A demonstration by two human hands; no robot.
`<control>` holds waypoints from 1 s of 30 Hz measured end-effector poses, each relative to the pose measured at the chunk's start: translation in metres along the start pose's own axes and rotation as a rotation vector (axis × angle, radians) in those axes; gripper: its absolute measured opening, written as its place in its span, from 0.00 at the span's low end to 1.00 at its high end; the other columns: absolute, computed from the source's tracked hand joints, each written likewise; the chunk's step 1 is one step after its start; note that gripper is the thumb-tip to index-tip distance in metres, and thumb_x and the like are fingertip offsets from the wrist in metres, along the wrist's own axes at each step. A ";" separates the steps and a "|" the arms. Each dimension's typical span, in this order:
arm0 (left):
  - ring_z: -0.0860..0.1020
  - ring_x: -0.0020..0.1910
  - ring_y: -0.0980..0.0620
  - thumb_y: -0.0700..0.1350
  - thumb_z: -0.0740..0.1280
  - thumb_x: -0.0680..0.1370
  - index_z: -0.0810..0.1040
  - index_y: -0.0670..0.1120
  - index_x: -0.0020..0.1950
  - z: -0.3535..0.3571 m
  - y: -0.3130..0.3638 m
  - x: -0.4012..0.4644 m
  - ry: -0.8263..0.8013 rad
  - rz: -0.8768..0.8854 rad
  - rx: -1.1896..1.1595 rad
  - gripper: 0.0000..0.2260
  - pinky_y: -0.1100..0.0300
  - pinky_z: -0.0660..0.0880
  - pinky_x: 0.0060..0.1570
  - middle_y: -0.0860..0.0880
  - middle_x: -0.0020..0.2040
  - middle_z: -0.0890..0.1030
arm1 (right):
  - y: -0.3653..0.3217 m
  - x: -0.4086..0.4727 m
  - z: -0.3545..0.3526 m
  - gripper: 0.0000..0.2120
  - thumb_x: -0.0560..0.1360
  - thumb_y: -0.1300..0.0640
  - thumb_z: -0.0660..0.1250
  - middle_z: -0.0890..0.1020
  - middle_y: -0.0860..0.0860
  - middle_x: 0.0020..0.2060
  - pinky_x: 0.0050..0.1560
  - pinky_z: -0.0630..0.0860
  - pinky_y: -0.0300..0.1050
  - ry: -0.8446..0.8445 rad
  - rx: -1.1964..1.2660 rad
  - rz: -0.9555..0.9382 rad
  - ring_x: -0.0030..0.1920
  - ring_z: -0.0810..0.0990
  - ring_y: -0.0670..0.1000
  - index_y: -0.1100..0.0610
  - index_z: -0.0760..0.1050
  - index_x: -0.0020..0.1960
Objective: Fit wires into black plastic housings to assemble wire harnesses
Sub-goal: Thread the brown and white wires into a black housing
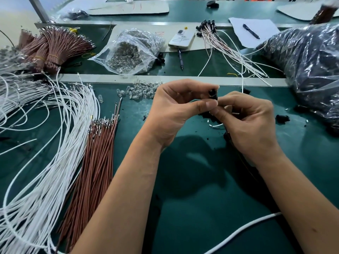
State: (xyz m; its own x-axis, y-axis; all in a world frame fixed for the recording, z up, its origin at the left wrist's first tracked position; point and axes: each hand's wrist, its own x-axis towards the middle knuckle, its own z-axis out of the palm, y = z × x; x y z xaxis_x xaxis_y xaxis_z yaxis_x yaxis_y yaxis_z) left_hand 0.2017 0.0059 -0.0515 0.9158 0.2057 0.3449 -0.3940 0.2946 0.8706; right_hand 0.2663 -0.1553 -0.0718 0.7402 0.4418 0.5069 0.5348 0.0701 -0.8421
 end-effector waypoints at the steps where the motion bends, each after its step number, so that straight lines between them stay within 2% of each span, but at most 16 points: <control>1: 0.81 0.43 0.50 0.26 0.73 0.67 0.86 0.44 0.43 0.000 0.000 0.000 -0.002 0.001 0.006 0.14 0.58 0.79 0.48 0.45 0.42 0.85 | 0.000 0.000 0.000 0.02 0.77 0.60 0.76 0.82 0.47 0.37 0.32 0.70 0.51 -0.002 -0.002 -0.003 0.33 0.73 0.62 0.54 0.86 0.48; 5: 0.82 0.42 0.50 0.26 0.73 0.68 0.85 0.42 0.45 0.000 0.000 0.000 0.000 -0.007 0.031 0.13 0.57 0.79 0.49 0.45 0.42 0.85 | -0.001 0.001 0.000 0.03 0.77 0.60 0.76 0.83 0.46 0.37 0.33 0.70 0.54 0.005 -0.006 -0.009 0.34 0.73 0.62 0.53 0.86 0.47; 8: 0.82 0.42 0.51 0.27 0.74 0.68 0.84 0.40 0.47 0.000 0.000 0.000 0.016 -0.010 0.060 0.12 0.56 0.79 0.49 0.46 0.43 0.85 | -0.001 0.001 0.000 0.02 0.77 0.60 0.76 0.82 0.50 0.36 0.32 0.69 0.54 0.011 -0.018 -0.012 0.33 0.72 0.63 0.53 0.85 0.47; 16: 0.82 0.44 0.50 0.27 0.75 0.68 0.84 0.41 0.45 0.000 0.000 0.000 0.029 -0.003 0.112 0.11 0.55 0.80 0.49 0.46 0.43 0.85 | -0.001 -0.001 0.000 0.01 0.77 0.59 0.75 0.82 0.54 0.37 0.32 0.67 0.49 -0.010 -0.020 -0.009 0.33 0.71 0.61 0.56 0.85 0.47; 20: 0.82 0.43 0.50 0.26 0.74 0.68 0.83 0.39 0.48 0.001 0.000 0.000 0.027 -0.002 0.127 0.12 0.57 0.80 0.48 0.45 0.42 0.85 | 0.001 -0.001 0.000 0.01 0.77 0.61 0.75 0.82 0.54 0.37 0.33 0.68 0.55 -0.027 -0.025 -0.010 0.34 0.72 0.63 0.57 0.85 0.47; 26: 0.81 0.44 0.48 0.26 0.74 0.68 0.83 0.39 0.51 0.002 0.002 -0.001 0.024 0.011 0.150 0.15 0.54 0.80 0.51 0.45 0.41 0.84 | 0.006 0.001 -0.003 0.01 0.77 0.62 0.75 0.83 0.55 0.38 0.34 0.71 0.57 -0.045 -0.040 -0.007 0.35 0.75 0.65 0.58 0.86 0.47; 30: 0.79 0.44 0.45 0.26 0.75 0.68 0.83 0.38 0.52 0.003 0.004 -0.001 0.019 0.030 0.164 0.16 0.54 0.79 0.49 0.42 0.41 0.82 | 0.007 0.002 -0.005 0.04 0.77 0.62 0.76 0.83 0.47 0.37 0.34 0.71 0.47 -0.066 -0.057 0.010 0.33 0.74 0.53 0.54 0.86 0.47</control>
State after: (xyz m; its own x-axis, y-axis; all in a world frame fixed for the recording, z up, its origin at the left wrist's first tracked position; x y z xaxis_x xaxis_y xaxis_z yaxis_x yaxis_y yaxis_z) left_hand 0.1995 0.0042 -0.0472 0.9017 0.2299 0.3662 -0.4018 0.1322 0.9061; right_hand 0.2738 -0.1583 -0.0760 0.7179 0.5005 0.4838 0.5515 0.0151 -0.8340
